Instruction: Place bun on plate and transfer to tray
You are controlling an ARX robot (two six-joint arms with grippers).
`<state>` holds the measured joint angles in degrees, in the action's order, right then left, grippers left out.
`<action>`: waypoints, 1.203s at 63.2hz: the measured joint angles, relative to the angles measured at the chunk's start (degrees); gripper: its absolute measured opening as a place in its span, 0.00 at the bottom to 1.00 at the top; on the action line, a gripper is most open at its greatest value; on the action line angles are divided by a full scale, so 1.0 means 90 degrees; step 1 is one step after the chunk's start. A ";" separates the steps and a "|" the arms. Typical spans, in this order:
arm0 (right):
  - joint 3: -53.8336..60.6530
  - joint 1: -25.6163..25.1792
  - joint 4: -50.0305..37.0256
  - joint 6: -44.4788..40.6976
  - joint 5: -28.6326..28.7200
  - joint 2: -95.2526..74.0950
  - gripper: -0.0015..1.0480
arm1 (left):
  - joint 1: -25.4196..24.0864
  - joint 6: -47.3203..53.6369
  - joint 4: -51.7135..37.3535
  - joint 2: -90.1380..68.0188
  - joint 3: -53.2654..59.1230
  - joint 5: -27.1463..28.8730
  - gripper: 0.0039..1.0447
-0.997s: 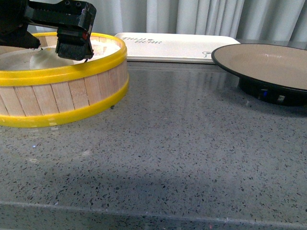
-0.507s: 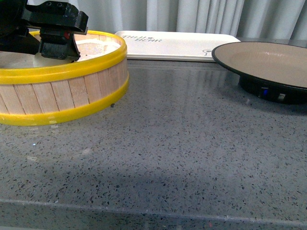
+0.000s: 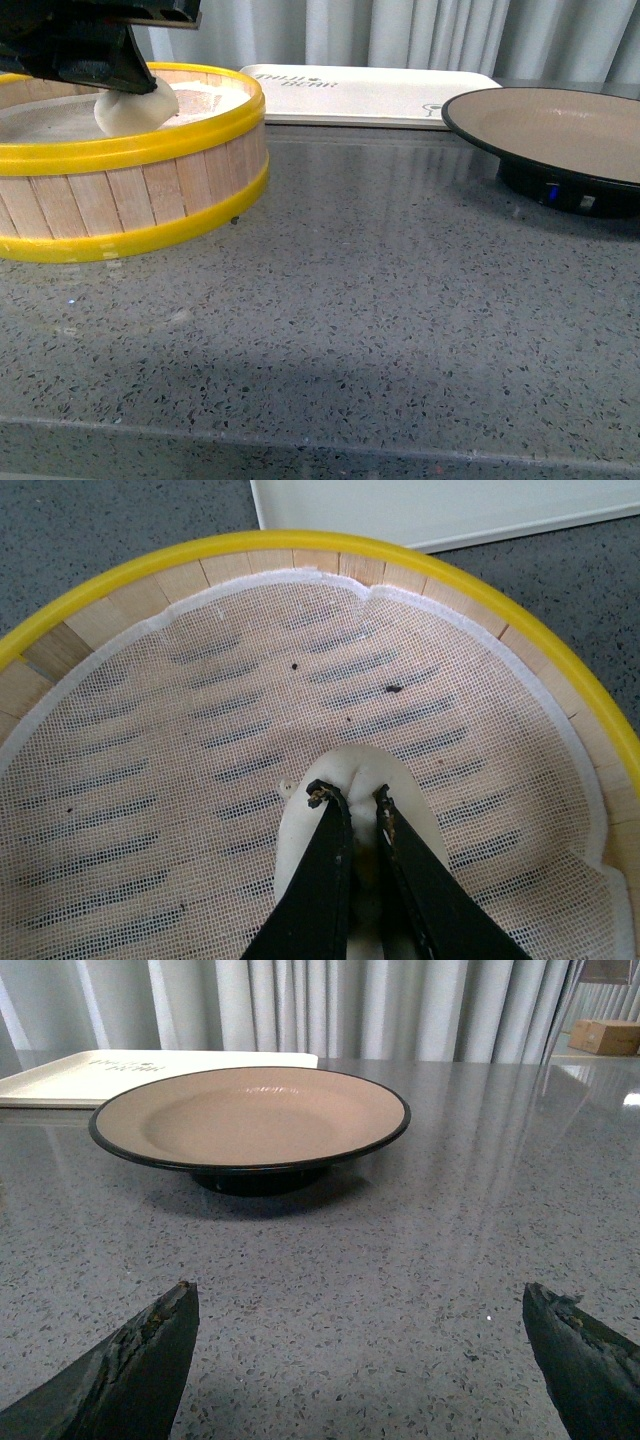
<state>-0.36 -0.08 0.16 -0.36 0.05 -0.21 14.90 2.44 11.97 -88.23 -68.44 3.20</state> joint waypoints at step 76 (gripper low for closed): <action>0.0002 0.0000 0.0000 -0.0002 0.0000 0.0000 0.92 | 0.3830 0.0937 0.1025 -0.3852 -0.5763 0.1127 0.04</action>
<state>-0.34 -0.08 0.16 -0.38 0.05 -0.21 49.36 10.87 21.19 -122.89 -120.31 13.34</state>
